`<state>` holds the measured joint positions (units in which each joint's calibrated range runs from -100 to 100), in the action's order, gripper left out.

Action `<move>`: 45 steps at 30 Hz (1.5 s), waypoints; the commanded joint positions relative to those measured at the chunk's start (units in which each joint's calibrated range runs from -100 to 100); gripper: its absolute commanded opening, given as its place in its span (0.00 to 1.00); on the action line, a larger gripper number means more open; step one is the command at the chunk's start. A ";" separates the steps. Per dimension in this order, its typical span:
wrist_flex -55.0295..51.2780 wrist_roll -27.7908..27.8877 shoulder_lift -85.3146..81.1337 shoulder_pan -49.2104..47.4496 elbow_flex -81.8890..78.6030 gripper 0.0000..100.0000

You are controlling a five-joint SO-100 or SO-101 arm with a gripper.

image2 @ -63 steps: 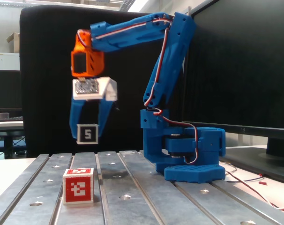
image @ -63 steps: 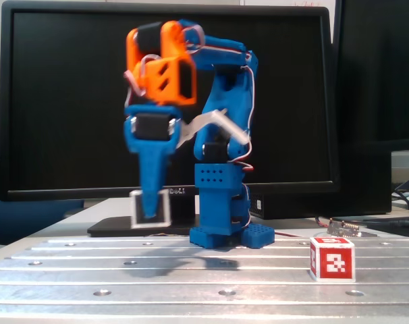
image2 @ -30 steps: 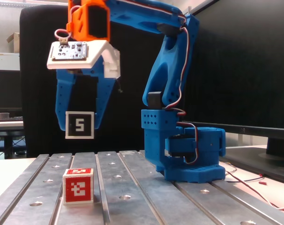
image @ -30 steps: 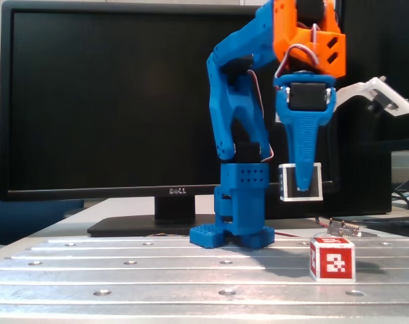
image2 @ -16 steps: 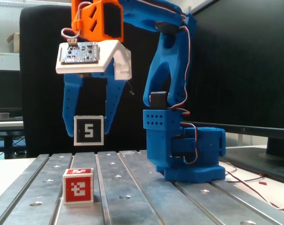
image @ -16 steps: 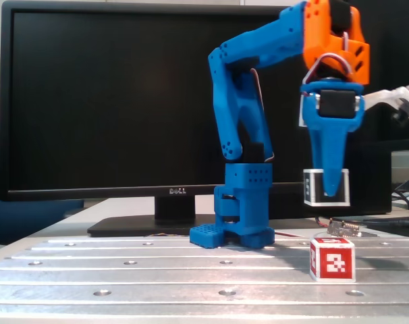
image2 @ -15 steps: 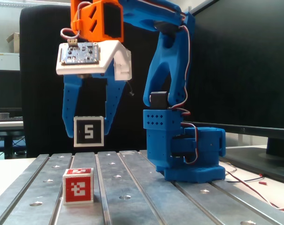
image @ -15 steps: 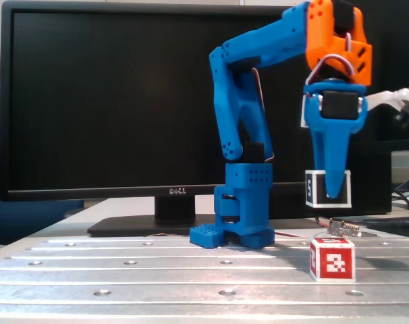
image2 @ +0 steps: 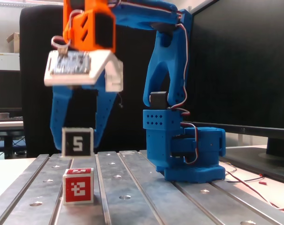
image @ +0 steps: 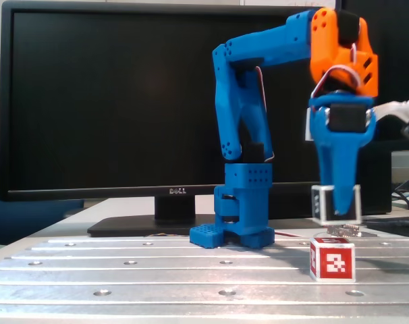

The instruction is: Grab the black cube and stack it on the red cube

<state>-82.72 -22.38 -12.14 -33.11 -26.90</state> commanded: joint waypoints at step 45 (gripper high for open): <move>5.38 -0.03 -0.15 0.37 -6.07 0.16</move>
<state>-77.57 -22.23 -12.14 -32.67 -33.24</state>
